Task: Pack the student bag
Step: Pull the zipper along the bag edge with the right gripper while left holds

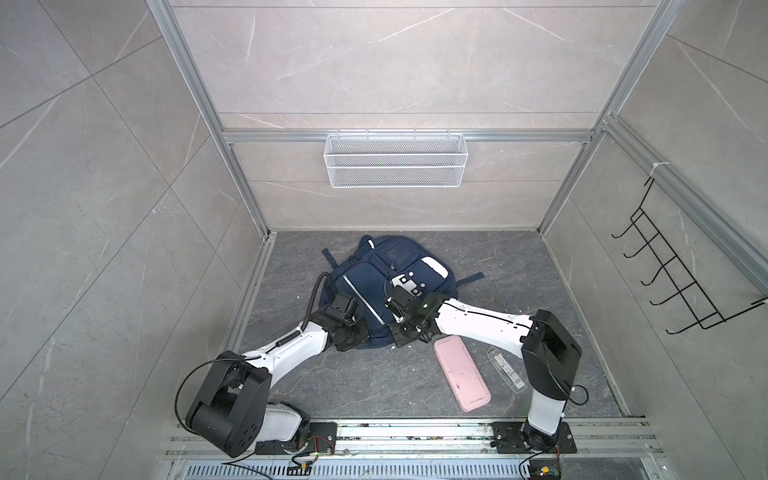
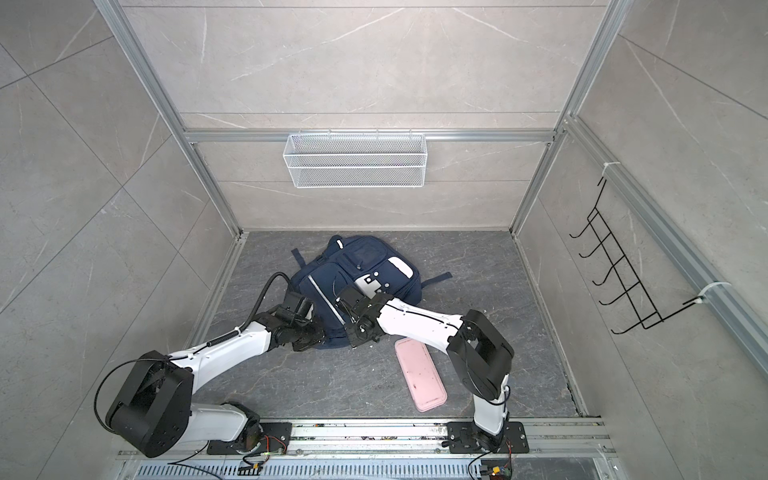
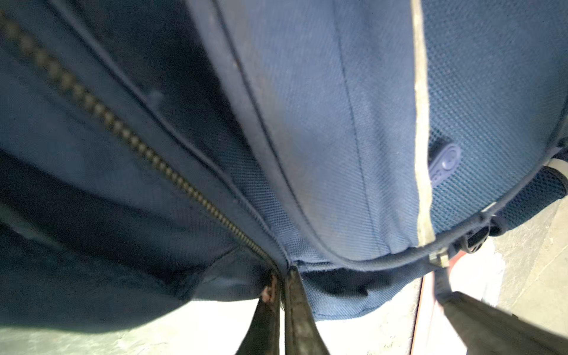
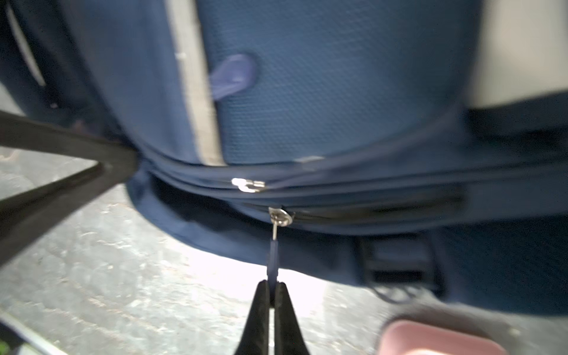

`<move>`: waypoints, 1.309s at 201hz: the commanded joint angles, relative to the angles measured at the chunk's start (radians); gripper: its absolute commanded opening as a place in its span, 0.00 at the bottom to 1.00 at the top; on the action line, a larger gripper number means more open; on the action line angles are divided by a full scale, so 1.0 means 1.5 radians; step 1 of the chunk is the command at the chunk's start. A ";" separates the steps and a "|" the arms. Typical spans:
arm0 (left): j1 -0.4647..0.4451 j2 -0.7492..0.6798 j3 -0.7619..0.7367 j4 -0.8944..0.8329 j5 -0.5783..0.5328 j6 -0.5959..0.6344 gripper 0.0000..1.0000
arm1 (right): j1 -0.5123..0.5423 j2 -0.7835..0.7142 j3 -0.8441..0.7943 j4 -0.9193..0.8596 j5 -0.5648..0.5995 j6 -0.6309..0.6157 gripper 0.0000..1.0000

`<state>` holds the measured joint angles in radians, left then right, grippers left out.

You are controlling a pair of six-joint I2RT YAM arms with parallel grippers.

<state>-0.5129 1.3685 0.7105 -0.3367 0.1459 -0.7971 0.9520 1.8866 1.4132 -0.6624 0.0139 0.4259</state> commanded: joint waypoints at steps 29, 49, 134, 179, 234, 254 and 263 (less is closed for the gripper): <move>-0.016 0.011 0.036 -0.003 0.007 0.002 0.07 | 0.038 0.053 0.077 0.018 -0.096 0.007 0.00; -0.017 0.000 0.041 -0.019 0.007 0.010 0.07 | 0.033 0.034 0.061 0.029 -0.087 0.013 0.00; -0.009 -0.075 0.145 -0.160 -0.053 0.088 0.35 | -0.049 -0.131 -0.091 0.092 -0.119 0.041 0.00; -0.009 -0.030 0.177 -0.141 -0.042 0.092 0.36 | -0.059 -0.165 -0.118 0.097 -0.132 0.044 0.00; -0.006 0.043 0.188 -0.074 -0.022 0.071 0.36 | -0.061 -0.188 -0.132 0.099 -0.137 0.045 0.00; -0.005 0.064 0.207 -0.061 -0.024 0.072 0.36 | -0.061 -0.194 -0.135 0.098 -0.139 0.045 0.00; -0.004 0.075 0.219 -0.057 -0.021 0.072 0.33 | -0.061 -0.195 -0.137 0.097 -0.141 0.043 0.00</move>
<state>-0.5274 1.4502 0.9695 -0.4812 0.0998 -0.6907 0.8593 1.6421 1.2167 -0.5224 -0.1699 0.4797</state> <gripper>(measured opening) 0.355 0.058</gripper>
